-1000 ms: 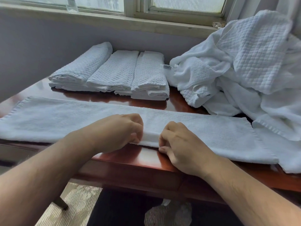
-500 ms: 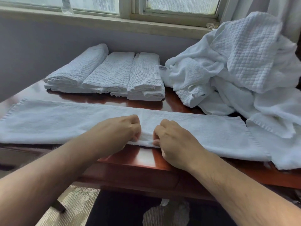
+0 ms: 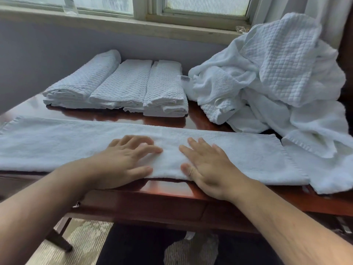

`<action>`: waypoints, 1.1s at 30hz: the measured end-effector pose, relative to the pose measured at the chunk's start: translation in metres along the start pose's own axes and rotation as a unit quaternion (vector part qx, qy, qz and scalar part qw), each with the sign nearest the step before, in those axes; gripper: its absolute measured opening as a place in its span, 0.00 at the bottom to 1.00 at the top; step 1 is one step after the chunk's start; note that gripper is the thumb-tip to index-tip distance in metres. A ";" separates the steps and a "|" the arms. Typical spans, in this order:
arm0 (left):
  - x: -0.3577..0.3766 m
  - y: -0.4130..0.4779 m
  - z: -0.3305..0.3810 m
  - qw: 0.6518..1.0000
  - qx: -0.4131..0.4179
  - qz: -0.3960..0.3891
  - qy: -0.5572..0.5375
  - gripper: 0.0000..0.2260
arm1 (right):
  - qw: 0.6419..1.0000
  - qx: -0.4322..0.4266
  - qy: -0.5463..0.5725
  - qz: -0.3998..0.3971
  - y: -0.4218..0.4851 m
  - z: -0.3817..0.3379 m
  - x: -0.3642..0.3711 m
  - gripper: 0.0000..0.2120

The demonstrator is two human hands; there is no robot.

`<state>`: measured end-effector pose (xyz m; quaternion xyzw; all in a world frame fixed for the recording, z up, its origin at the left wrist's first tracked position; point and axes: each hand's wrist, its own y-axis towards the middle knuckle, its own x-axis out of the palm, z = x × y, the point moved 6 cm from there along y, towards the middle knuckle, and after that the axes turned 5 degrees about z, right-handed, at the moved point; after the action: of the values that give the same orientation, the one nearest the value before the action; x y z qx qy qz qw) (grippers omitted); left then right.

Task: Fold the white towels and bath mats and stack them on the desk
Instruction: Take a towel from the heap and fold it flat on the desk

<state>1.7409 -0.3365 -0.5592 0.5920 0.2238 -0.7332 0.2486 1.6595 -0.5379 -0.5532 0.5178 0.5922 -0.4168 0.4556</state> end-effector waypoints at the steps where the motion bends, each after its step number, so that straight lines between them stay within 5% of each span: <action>1: -0.001 -0.001 0.000 1.000 -0.013 -0.006 -0.027 0.25 | 1.000 0.002 -0.017 -0.012 -0.001 0.003 0.005 0.29; 6: -0.028 0.034 0.024 0.983 -0.087 0.150 -0.065 0.19 | 0.990 0.093 0.048 0.091 0.011 0.024 -0.013 0.27; 12: 0.013 0.065 0.051 0.996 -0.064 0.052 0.032 0.33 | 0.969 0.236 -0.059 0.052 -0.005 0.112 -0.019 0.36; 16: 0.017 0.066 0.050 0.996 -0.070 0.037 0.043 0.32 | 0.958 0.273 -0.056 0.064 -0.026 0.154 -0.029 0.35; 20: 0.016 0.081 0.082 0.996 -0.042 0.072 -0.004 0.27 | 0.936 0.245 -0.001 0.252 -0.041 0.137 -0.048 0.21; 24: 0.024 0.089 0.131 0.993 0.055 0.099 -0.033 0.32 | 0.852 0.251 0.138 0.437 -0.097 0.115 -0.058 0.08; 28: 0.034 0.084 0.138 0.993 0.078 0.088 0.021 0.42 | 0.818 0.293 0.253 0.425 -0.132 0.119 -0.041 0.05; 33: 0.040 0.069 0.139 0.994 0.086 0.069 0.020 0.49 | 0.808 0.317 0.241 0.435 -0.145 0.130 -0.038 0.06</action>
<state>1.6723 -0.4809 -0.5728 0.6398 0.1237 -0.7188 0.2424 1.5316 -0.6892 -0.5444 0.9204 0.2313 -0.2014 0.2423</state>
